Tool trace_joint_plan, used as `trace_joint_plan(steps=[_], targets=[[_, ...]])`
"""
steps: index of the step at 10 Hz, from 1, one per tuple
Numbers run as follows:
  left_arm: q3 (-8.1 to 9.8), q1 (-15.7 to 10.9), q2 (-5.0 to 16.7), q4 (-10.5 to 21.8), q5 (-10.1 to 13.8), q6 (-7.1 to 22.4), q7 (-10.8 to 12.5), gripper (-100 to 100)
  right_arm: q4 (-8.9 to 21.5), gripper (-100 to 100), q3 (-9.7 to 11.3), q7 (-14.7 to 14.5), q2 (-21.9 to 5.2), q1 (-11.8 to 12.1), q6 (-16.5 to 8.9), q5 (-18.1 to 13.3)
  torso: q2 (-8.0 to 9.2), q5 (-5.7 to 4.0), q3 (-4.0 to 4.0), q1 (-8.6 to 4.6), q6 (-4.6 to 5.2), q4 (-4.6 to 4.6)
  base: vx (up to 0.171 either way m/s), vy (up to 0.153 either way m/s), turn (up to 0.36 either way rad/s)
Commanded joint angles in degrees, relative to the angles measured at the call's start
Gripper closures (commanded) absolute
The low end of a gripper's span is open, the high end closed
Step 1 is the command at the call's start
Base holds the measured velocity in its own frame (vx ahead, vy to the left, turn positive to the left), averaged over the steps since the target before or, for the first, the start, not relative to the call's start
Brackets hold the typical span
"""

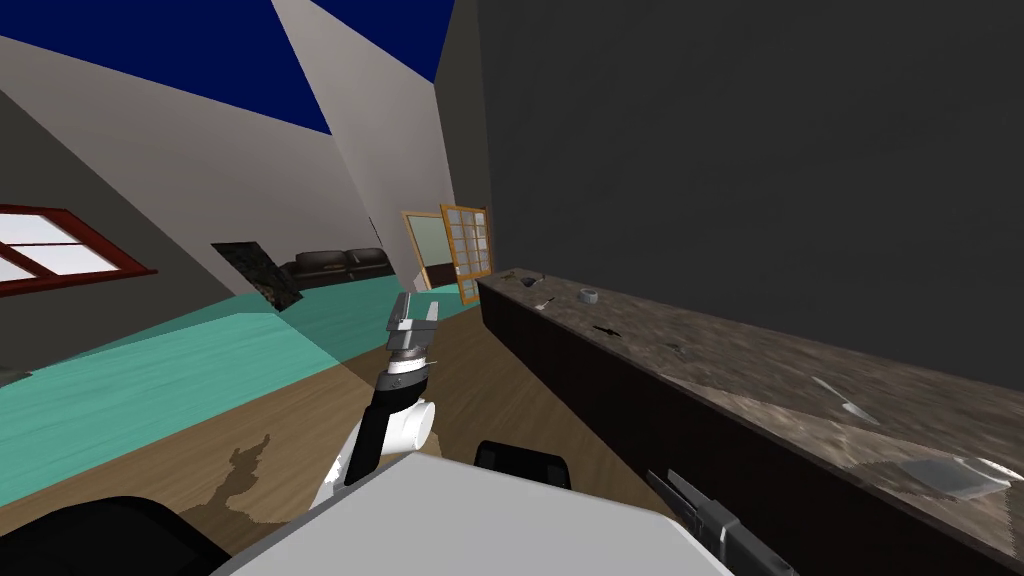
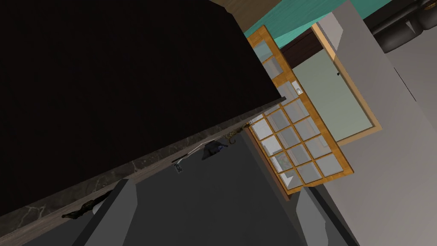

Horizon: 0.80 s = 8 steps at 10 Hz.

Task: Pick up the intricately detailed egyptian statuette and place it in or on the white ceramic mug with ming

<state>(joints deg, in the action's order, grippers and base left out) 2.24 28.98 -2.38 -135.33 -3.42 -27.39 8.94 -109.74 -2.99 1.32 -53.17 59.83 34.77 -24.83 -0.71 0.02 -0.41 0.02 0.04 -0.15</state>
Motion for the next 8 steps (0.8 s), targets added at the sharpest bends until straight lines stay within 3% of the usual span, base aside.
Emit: trace_joint_plan(steps=[1, 2, 5, 6, 7, 8], targets=[[0.0, 0.0, 0.0, 0.0, 0.0, 0.0, 0.0, 0, 2.09, -100, 0.06, -0.57, -2.86, 1.57, 0.39, -1.15, 0.0, 0.0, 0.0, 0.0, 0.0, 0.0, 0.102, 0.126, 0.103], [0.0, 0.0, 0.0, 0.0, 0.0, 0.0, 0.0, 0, 2.09, -100, 0.06, -0.57, -3.44, 1.57, 0.39, -1.15, -0.1, 0.01, -0.05, 0.1, -0.02, -0.02, 0.091, 0.1, 0.035], [0.0, 0.0, 0.0, 0.0, 0.0, 0.0, 0.0, 0, 6.4, -100, 0.34, -1.46, -8.47, 3.74, 0.81, -3.08, -0.08, -0.03, -0.05, -0.11, 0.0, -0.02, 0.099, 0.073, 0.09], [0.0, 0.0, 0.0, 0.0, 0.0, 0.0, 0.0, 0, 6.4, -100, 0.34, -1.46, -9.22, 3.74, 0.81, -3.08, -0.12, -0.02, -0.07, -0.03, -0.01, -0.02, 0.097, 0.07, 0.048], [0.0, 0.0, 0.0, 0.0, 0.0, 0.0, 0.0, 0, 8.69, -100, 0.45, -1.94, -11.13, 4.85, 0.99, -4.0, -0.1, -0.01, -0.06, -0.07, 0.0, -0.03, 0.121, 0.091, 0.118], [0.0, 0.0, 0.0, 0.0, 0.0, 0.0, 0.0, 0, 8.69, -100, 0.45, -1.94, -12.06, 4.85, 0.99, -4.0, -0.19, -0.01, -0.11, -0.02, -0.03, -0.04, 0.094, 0.075, 0.053]])
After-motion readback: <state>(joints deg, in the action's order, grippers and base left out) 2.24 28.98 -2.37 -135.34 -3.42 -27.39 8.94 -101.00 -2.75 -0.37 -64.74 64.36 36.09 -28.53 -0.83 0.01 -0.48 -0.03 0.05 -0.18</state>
